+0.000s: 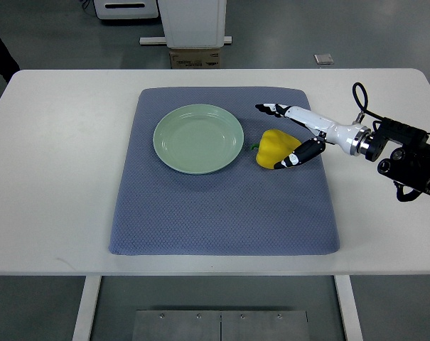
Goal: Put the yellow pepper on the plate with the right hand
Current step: 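Close the right hand's fingers around the yellow pepper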
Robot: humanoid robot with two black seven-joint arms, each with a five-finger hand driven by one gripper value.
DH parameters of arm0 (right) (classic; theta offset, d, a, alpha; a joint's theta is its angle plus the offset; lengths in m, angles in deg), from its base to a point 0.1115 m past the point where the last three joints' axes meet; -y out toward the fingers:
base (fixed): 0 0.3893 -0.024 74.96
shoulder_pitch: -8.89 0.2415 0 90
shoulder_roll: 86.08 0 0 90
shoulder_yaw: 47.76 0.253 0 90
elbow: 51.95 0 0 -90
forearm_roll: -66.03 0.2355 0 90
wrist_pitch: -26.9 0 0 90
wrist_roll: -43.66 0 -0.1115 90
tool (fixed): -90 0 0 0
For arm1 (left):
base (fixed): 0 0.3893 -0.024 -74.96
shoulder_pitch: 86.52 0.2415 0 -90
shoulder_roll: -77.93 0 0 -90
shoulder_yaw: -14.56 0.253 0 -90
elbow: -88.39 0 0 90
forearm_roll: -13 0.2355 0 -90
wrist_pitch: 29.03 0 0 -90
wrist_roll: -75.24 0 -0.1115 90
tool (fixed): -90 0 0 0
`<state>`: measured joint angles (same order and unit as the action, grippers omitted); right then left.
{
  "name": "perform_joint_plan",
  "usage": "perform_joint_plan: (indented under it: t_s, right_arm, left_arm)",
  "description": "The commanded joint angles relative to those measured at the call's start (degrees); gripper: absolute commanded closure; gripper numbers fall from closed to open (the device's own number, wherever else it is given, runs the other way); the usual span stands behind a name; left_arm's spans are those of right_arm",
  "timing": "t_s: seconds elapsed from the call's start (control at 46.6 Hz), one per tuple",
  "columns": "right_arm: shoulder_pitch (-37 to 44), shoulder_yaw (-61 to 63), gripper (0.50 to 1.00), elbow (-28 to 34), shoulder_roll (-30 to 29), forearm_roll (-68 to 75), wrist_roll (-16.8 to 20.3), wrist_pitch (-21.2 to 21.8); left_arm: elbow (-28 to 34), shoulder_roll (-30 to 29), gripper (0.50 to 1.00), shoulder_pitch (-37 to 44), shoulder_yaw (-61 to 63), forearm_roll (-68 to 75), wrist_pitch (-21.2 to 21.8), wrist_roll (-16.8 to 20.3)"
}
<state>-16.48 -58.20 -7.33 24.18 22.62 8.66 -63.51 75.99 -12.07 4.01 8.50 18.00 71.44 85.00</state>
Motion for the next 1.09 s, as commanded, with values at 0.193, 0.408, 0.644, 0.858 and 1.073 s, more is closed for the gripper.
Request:
perform_joint_plan:
  t_s: [0.193, 0.408, 0.644, 0.858, 1.073]
  right_arm:
    - [-0.6, -1.0, 0.515, -0.9, -1.9, -0.4, 0.0, -2.8]
    - [-1.3, -2.0, 0.519, -3.2, -2.5, -0.4, 0.0, -3.2]
    - [-1.9, -2.0, 0.546, -5.9, -3.2, -0.4, 0.0, -3.2]
    - [-2.7, -2.1, 0.603, -6.0, -3.2, -0.4, 0.0, -3.2]
    - [-2.7, -2.8, 0.626, -6.0, -3.3, -0.4, 0.0, -3.2]
  left_arm:
    - [-0.1, 0.0, 0.500, 0.0, 0.0, 0.0, 0.0, 0.0]
    - [-0.1, 0.0, 0.500, 0.0, 0.0, 0.0, 0.0, 0.0]
    - [0.0, 0.0, 0.500, 0.0, 0.0, 0.0, 0.0, 0.0]
    - [0.0, 0.0, 0.500, 0.0, 0.0, 0.0, 0.0, 0.0]
    - [0.0, 0.0, 0.500, 0.0, 0.0, 0.0, 0.0, 0.0]
